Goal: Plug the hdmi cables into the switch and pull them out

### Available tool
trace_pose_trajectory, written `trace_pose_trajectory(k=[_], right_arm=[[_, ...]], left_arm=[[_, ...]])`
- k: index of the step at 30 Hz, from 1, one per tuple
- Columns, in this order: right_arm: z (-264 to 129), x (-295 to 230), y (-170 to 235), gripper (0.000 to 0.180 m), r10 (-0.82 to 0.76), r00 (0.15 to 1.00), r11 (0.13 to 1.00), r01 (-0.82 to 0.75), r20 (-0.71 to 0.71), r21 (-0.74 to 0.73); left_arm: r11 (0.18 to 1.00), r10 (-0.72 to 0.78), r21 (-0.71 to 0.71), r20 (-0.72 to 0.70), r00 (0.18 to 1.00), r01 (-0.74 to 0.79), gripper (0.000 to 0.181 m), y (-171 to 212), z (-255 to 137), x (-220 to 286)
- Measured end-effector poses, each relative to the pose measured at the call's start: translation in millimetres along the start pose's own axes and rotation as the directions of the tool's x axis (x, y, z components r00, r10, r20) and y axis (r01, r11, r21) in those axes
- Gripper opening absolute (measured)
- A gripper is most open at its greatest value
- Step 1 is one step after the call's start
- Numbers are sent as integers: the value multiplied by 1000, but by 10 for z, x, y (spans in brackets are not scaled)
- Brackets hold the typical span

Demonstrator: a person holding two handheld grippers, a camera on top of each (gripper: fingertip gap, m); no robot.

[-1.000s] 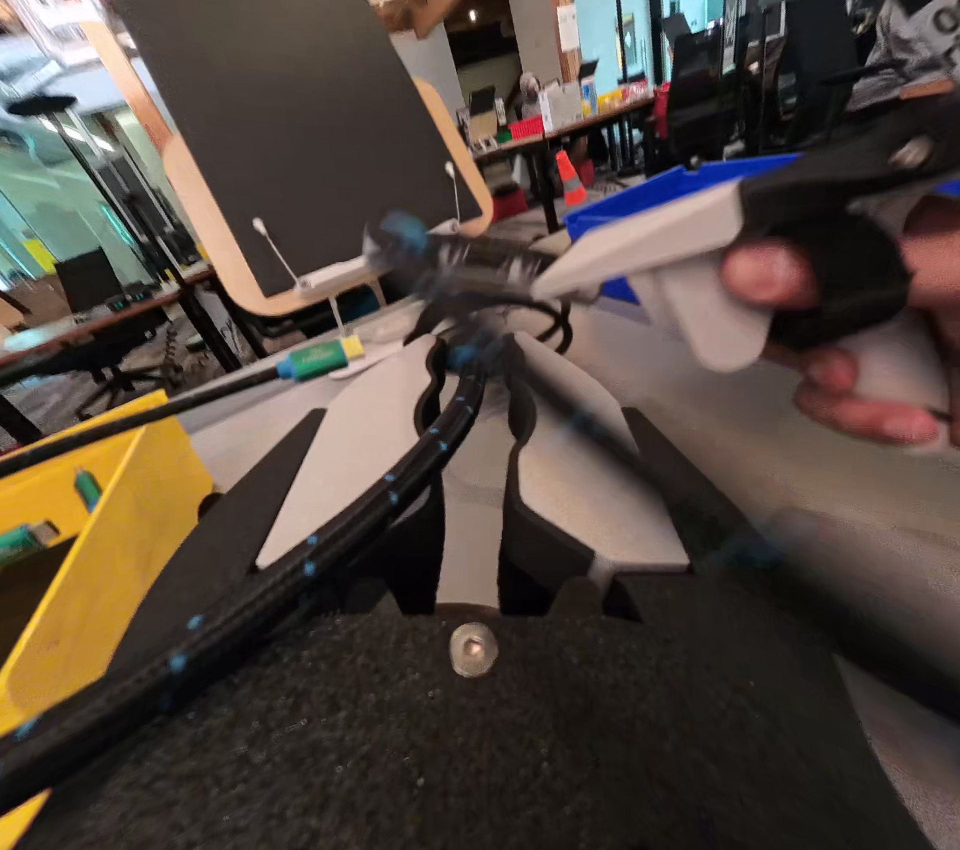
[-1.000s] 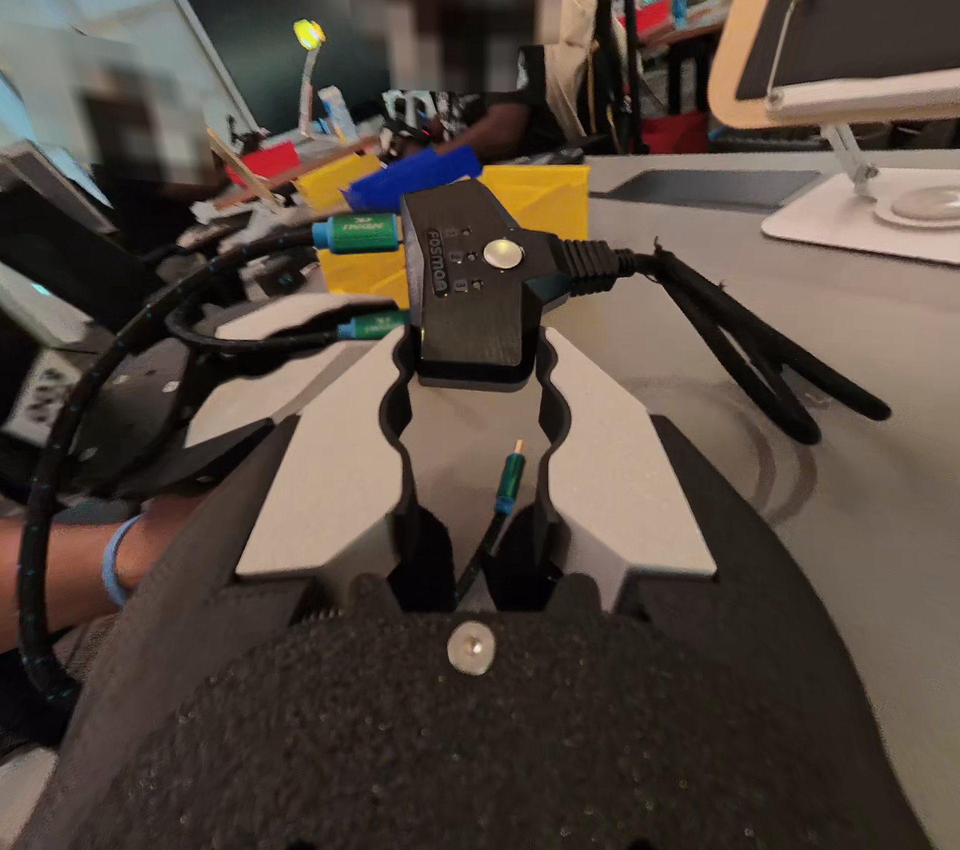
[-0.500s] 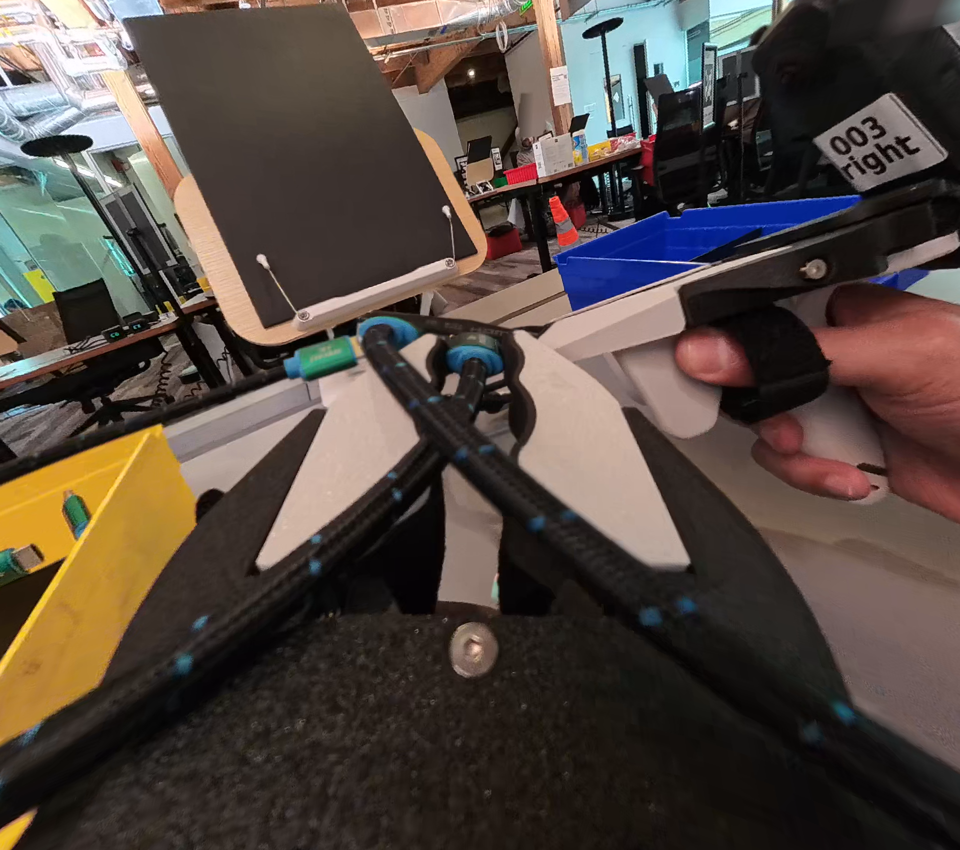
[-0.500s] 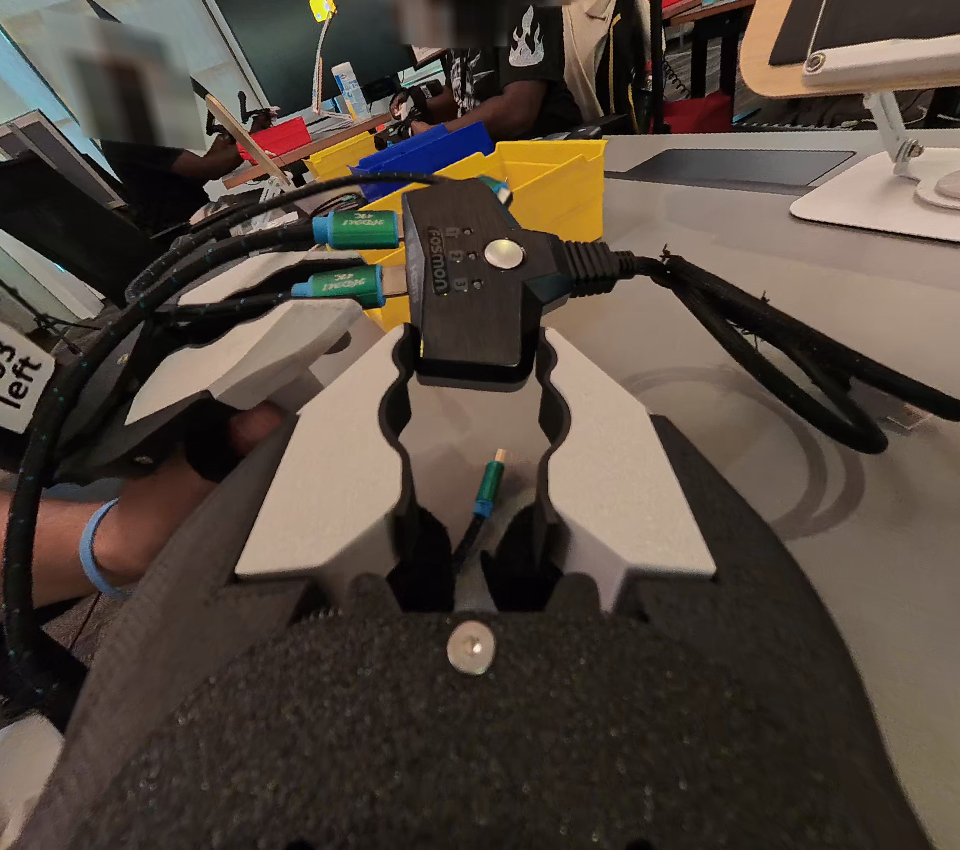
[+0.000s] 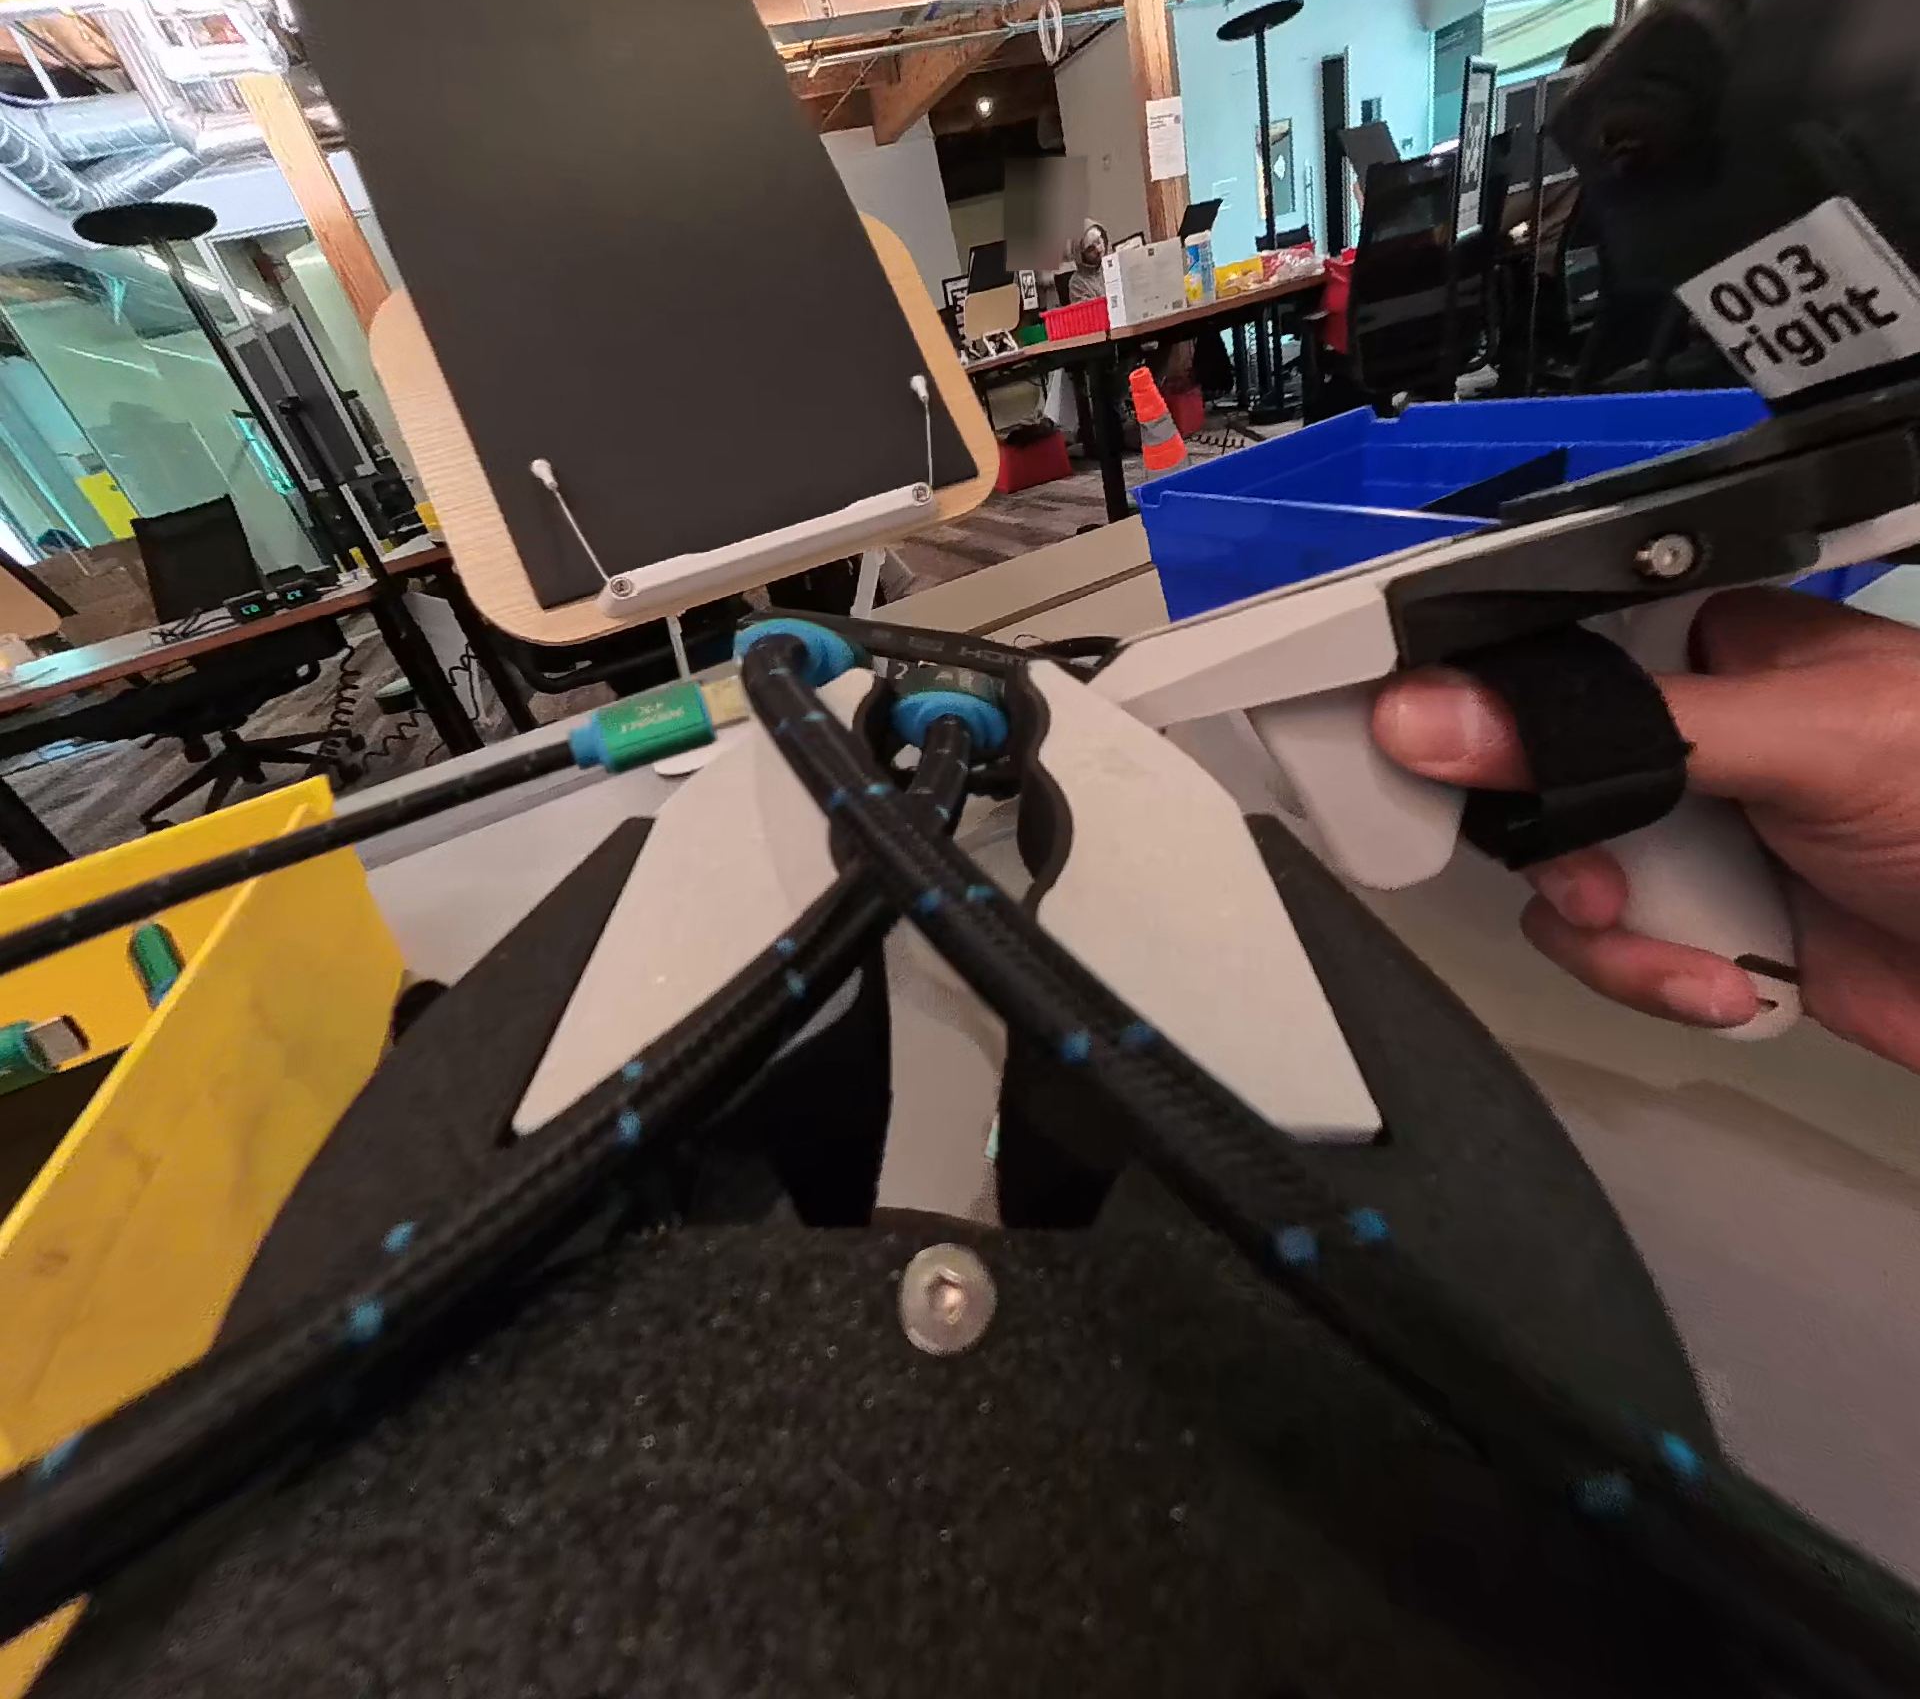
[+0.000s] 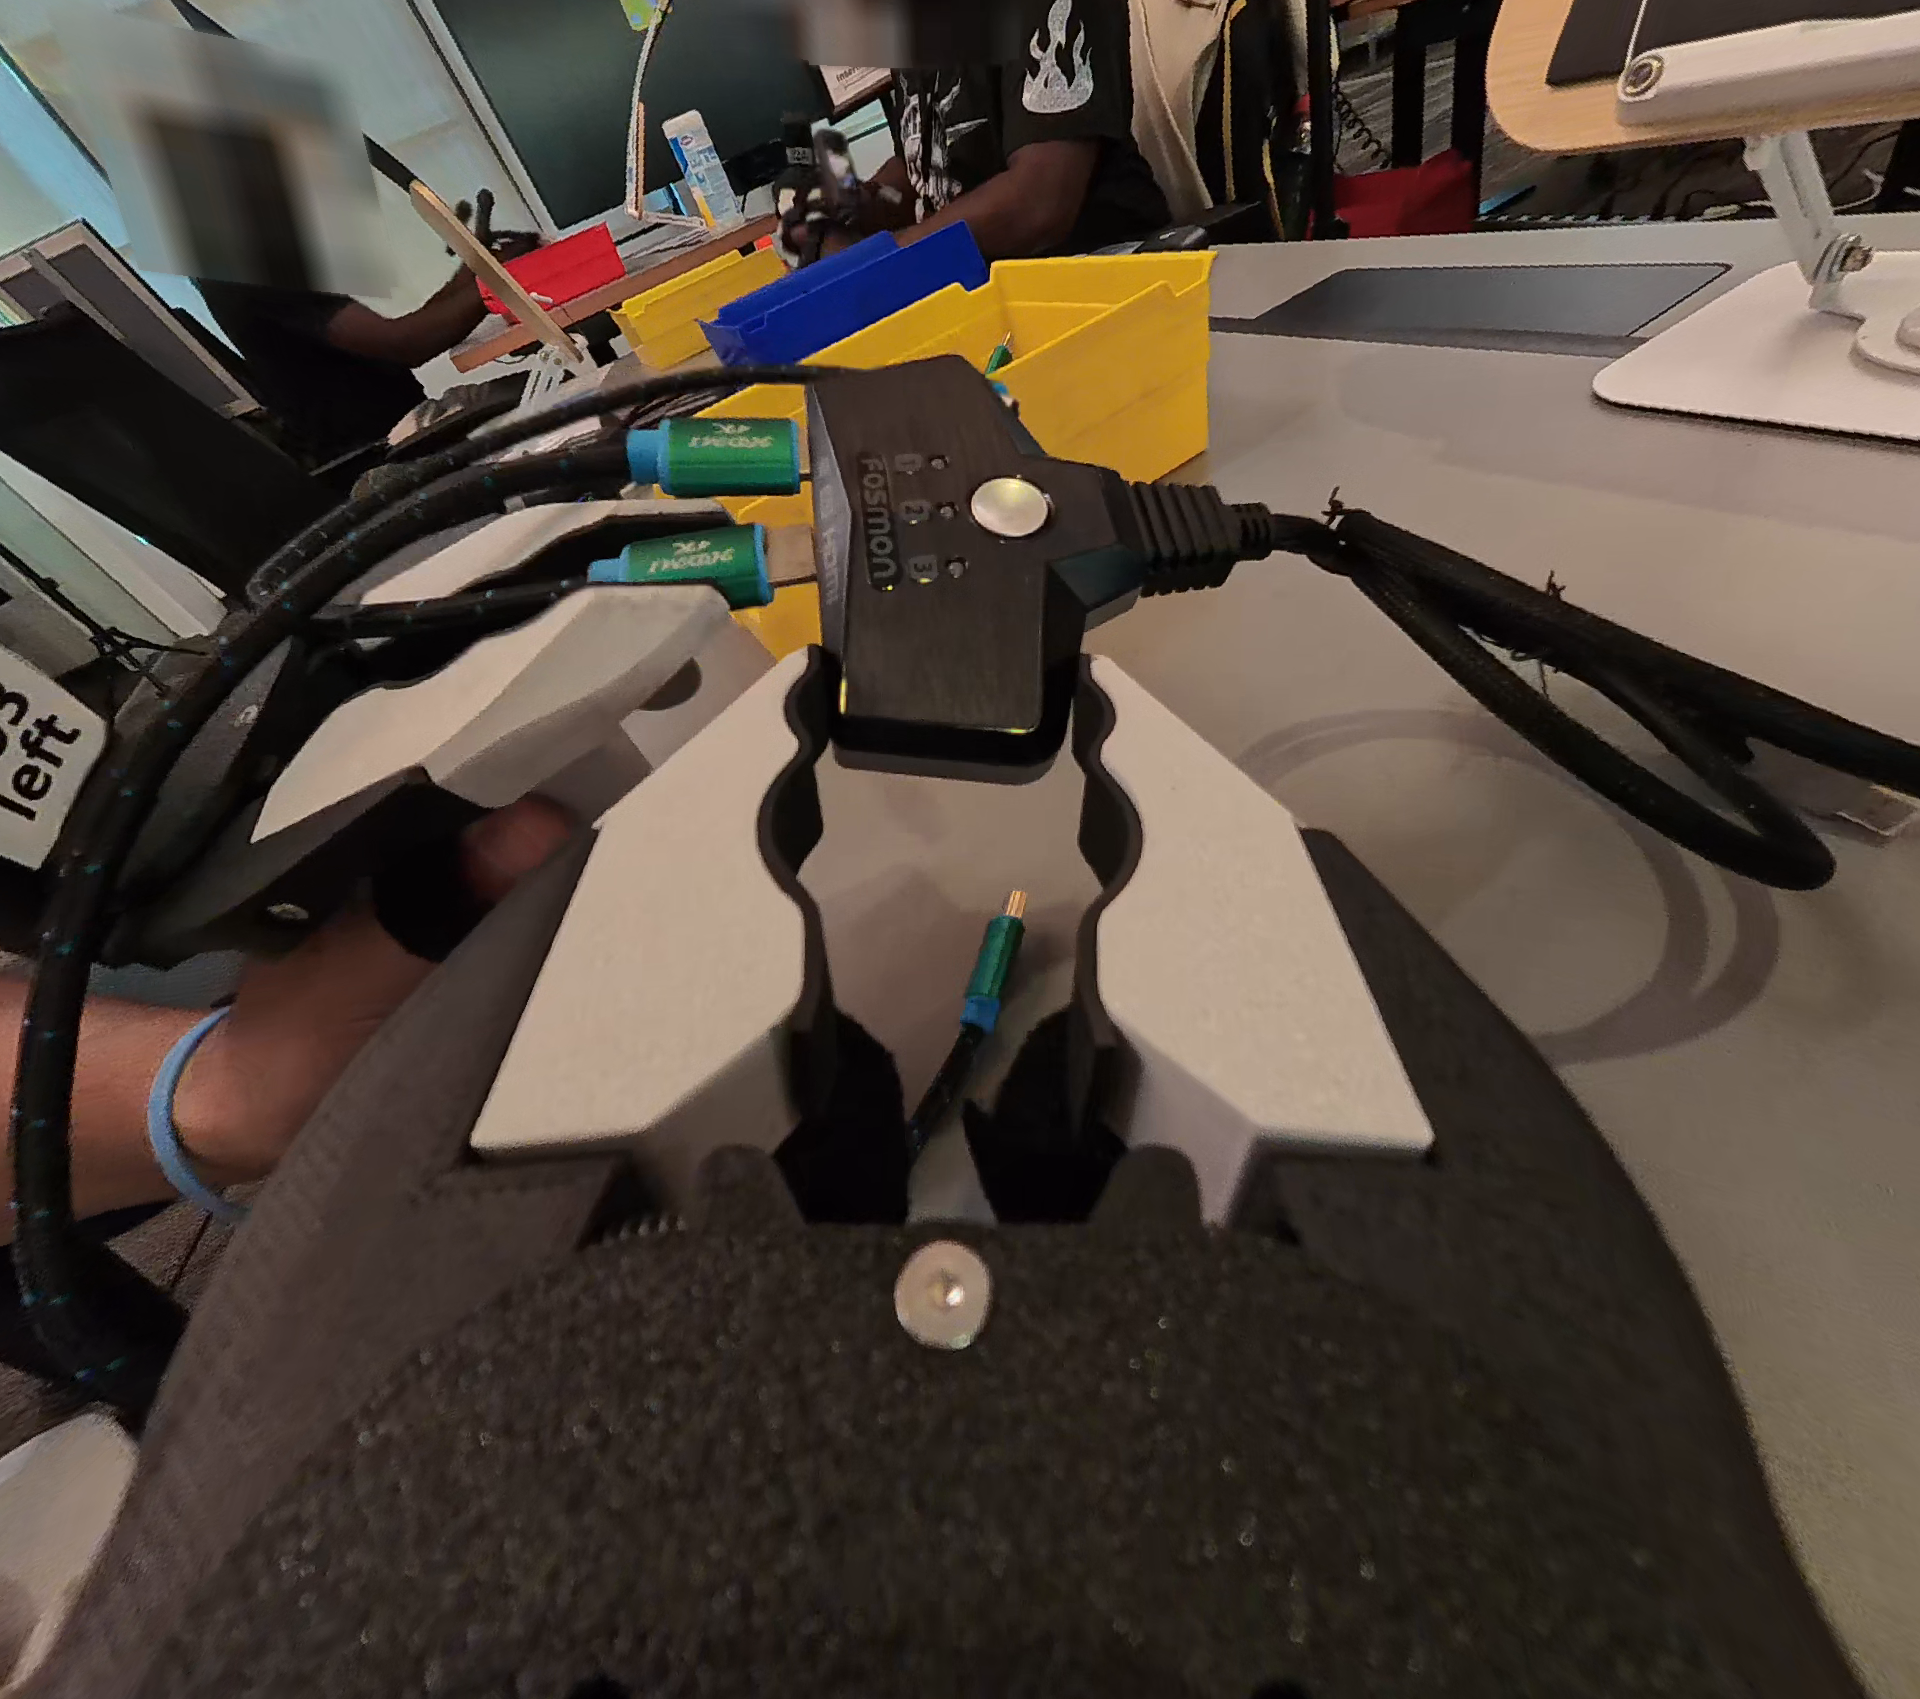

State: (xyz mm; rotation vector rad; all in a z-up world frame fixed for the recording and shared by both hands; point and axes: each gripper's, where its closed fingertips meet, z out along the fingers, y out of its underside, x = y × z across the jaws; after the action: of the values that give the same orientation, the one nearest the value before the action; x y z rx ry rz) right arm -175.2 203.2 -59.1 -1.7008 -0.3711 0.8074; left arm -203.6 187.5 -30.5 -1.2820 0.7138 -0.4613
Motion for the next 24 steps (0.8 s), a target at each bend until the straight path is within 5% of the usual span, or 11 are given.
trace_pose_trajectory(k=[15, 24], right_arm=[[-6, 39, 57, 46, -48, 997, 998, 45, -61, -47], [-11, -3, 41, 47, -9, 1000, 999, 9, 6, -50]], left_arm=[[993, 116, -36, 35, 993, -115, 22, 89, 37, 10], [999, -38, 9, -2, 999, 38, 21, 26, 27, 10]])
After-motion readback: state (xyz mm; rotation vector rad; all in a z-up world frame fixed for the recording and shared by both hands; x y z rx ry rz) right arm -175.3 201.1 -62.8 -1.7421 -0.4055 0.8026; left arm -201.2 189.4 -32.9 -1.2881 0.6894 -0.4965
